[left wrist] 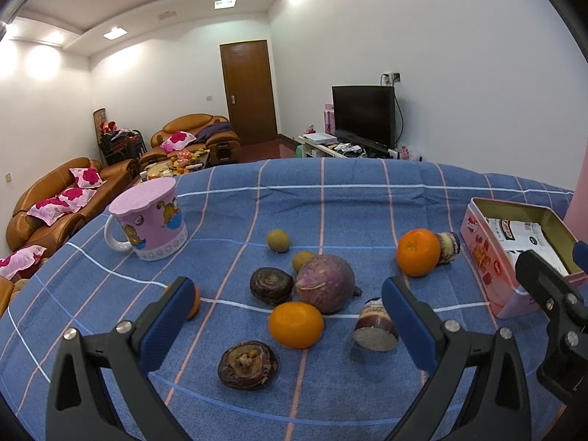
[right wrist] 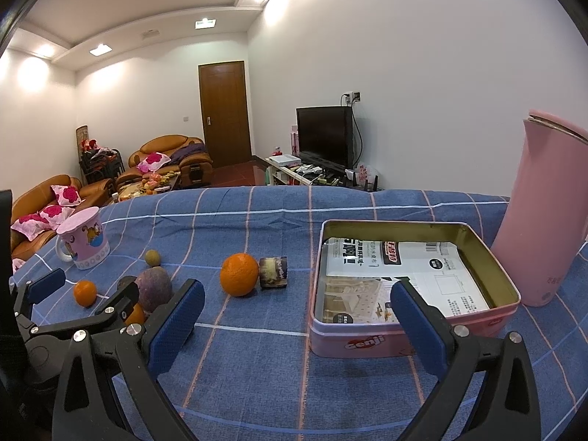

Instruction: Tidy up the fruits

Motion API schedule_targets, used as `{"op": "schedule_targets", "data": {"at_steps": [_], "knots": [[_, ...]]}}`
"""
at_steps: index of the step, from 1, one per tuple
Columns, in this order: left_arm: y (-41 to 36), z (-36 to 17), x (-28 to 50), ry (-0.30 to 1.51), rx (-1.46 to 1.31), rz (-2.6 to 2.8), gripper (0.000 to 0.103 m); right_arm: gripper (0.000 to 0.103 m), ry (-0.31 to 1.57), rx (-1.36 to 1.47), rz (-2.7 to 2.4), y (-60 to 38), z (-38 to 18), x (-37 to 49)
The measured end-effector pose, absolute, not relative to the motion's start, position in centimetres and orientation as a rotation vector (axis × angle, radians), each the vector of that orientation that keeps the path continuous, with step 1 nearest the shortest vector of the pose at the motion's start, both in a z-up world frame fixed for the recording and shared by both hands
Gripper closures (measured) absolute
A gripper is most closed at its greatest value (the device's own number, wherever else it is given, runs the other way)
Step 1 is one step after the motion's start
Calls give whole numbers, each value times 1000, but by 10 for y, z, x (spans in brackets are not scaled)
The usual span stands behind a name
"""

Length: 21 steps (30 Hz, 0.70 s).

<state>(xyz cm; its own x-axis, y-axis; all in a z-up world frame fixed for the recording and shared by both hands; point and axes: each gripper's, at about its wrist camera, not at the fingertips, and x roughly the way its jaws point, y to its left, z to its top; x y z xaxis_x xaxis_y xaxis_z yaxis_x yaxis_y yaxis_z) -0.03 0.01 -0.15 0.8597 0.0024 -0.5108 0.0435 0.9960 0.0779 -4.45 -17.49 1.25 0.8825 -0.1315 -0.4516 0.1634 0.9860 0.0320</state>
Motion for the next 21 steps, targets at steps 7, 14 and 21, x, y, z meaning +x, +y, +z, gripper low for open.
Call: {"op": "schedule_targets", "data": {"at_steps": [7, 14, 21], "knots": [[1, -1, 0, 535, 87, -20, 0, 1, 465, 68, -152, -174, 13, -46], [1, -1, 0, 533, 97, -23, 0, 1, 469, 62, -150, -173, 12, -46], [4, -1, 1, 544, 100, -20, 0, 1, 468, 64, -146, -173, 12, -46]]}}
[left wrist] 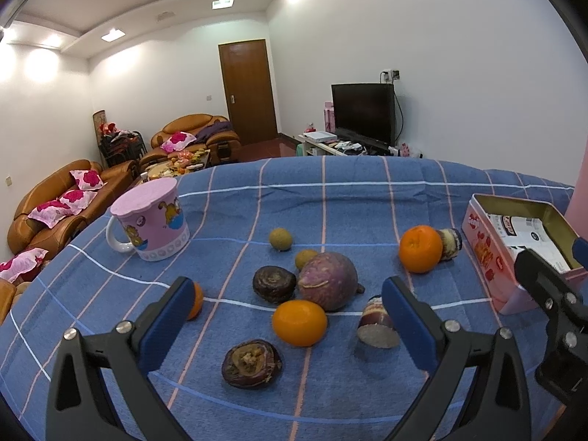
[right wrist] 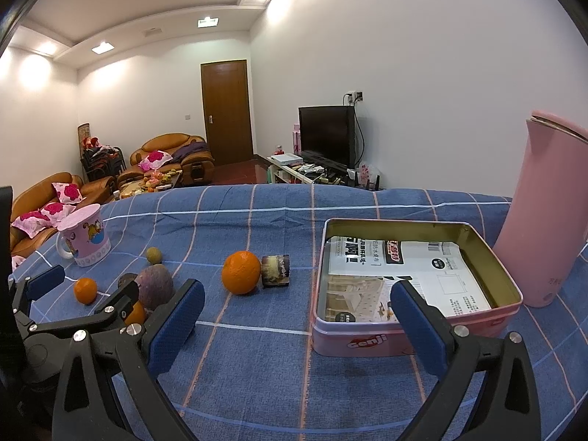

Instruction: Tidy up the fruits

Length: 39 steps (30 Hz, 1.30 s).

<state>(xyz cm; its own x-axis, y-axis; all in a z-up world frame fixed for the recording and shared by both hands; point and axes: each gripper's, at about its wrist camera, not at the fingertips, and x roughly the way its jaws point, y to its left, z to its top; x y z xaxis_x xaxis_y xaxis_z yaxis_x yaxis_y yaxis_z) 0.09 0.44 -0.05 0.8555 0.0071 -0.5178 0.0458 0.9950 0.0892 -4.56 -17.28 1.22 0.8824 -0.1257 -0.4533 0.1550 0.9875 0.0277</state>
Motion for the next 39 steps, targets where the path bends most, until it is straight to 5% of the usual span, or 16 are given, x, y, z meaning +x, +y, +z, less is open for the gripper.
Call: {"op": "schedule_targets", "data": {"at_steps": [6, 11, 28, 30, 32, 39], "knots": [[33, 6, 13, 564, 88, 39, 0, 3, 480, 76, -111, -173, 9, -43], [69, 10, 21, 590, 49, 45, 0, 19, 539, 80, -29, -166, 2, -35], [76, -13, 19, 783, 148, -324, 0, 20, 886, 24, 209, -97, -42, 49], [69, -14, 17, 784, 178, -330, 0, 32, 899, 19, 206, -96, -44, 53], [66, -17, 19, 799, 179, -333, 0, 56, 894, -10, 205, -92, -44, 52], [72, -35, 36, 892, 112, -297, 24, 58, 862, 64, 194, -111, -38, 42]]}}
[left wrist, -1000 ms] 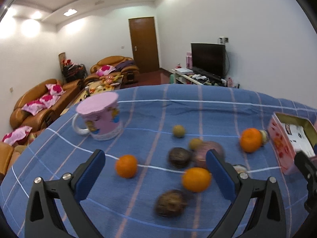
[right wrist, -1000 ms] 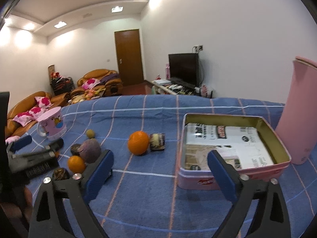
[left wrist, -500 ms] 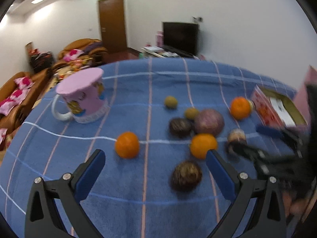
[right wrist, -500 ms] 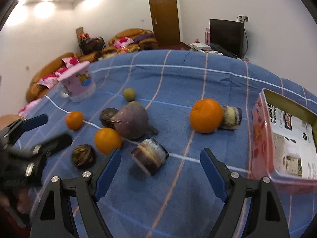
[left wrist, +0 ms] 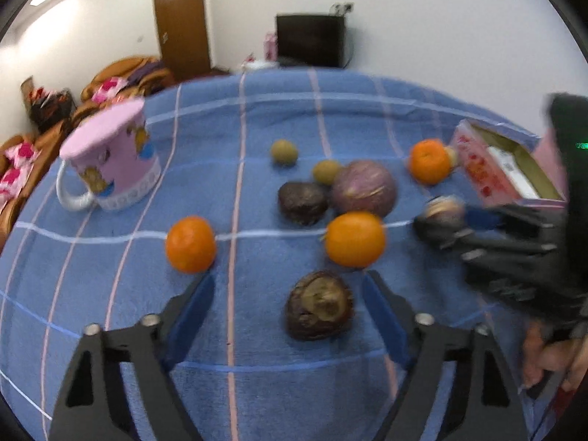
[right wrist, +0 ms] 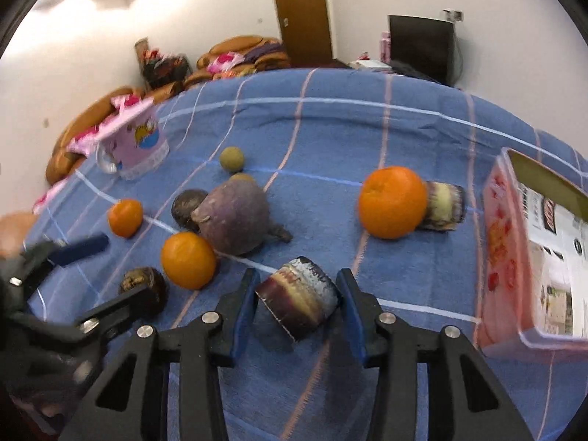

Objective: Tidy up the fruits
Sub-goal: 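Grasp the brown cake roll with the right tool while the left tool grasps the dark fruit, then carry both items into the pink tin and open both tools to release them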

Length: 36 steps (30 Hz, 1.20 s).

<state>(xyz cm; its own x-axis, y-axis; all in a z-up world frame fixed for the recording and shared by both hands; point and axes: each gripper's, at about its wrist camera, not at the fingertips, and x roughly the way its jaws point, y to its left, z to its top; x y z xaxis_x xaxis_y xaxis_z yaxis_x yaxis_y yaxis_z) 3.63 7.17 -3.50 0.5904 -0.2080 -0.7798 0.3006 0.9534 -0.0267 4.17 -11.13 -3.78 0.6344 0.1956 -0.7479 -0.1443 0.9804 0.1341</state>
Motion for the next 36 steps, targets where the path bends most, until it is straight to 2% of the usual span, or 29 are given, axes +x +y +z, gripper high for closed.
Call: {"op": "schedule_targets", "data": {"at_steps": [3, 6, 7, 8, 14, 21, 36], "knots": [[72, -41, 38, 918, 87, -322, 31, 58, 815, 118, 181, -128, -29, 33], [62, -45, 33, 892, 149, -307, 44, 58, 772, 144, 170, -137, -20, 28], [62, -45, 32, 892, 140, -337, 57, 58, 758, 154, 165, -141, -16, 26], [61, -45, 30, 888, 142, -345, 63, 58, 751, 161, 165, -145, -13, 25], [72, -37, 31, 855, 76, -324, 63, 58, 677, 223, 119, -186, 7, 5], [62, -6, 9, 653, -1, -343, 63, 58, 579, 224, 53, -240, 24, -26], [-111, 15, -7, 615, 144, -558, 63, 58, 576, 176, -152, -347, 20, -40]]}}
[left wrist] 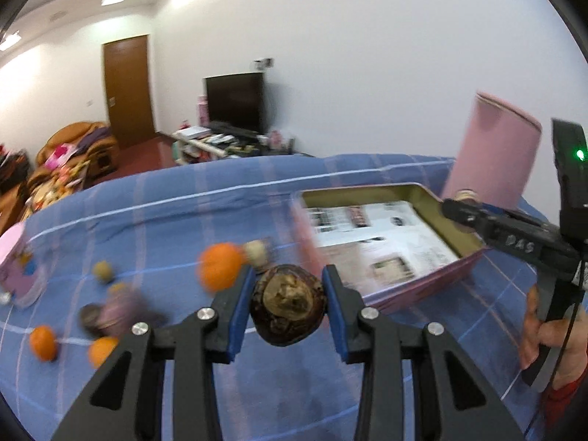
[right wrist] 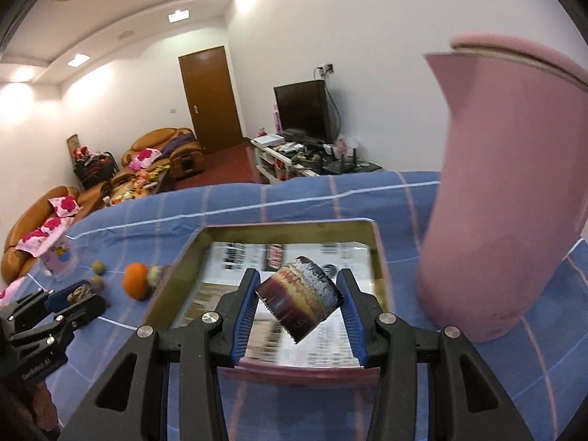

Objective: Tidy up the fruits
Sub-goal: 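Carry both items into the pink tin and open both tools to release them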

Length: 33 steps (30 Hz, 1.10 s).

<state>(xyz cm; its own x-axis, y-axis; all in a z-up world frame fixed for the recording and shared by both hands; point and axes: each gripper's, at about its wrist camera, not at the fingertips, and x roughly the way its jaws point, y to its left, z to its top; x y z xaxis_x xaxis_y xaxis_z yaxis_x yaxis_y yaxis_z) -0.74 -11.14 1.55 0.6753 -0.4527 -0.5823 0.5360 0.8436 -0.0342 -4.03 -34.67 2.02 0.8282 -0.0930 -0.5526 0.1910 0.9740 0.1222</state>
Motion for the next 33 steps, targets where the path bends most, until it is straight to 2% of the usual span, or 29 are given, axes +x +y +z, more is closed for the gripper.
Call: {"op": "schedule_targets", "data": {"at_steps": [12, 28, 33], "knots": [[-201, -6, 20, 741, 209, -543, 63, 57, 668, 132, -162, -357, 3, -24], [-207, -13, 24, 723, 254, -509, 63, 57, 715, 146, -130, -350, -9, -18], [-204, -10, 21, 698, 262, -492, 60, 52, 722, 188, -130, -356, -9, -18]]}}
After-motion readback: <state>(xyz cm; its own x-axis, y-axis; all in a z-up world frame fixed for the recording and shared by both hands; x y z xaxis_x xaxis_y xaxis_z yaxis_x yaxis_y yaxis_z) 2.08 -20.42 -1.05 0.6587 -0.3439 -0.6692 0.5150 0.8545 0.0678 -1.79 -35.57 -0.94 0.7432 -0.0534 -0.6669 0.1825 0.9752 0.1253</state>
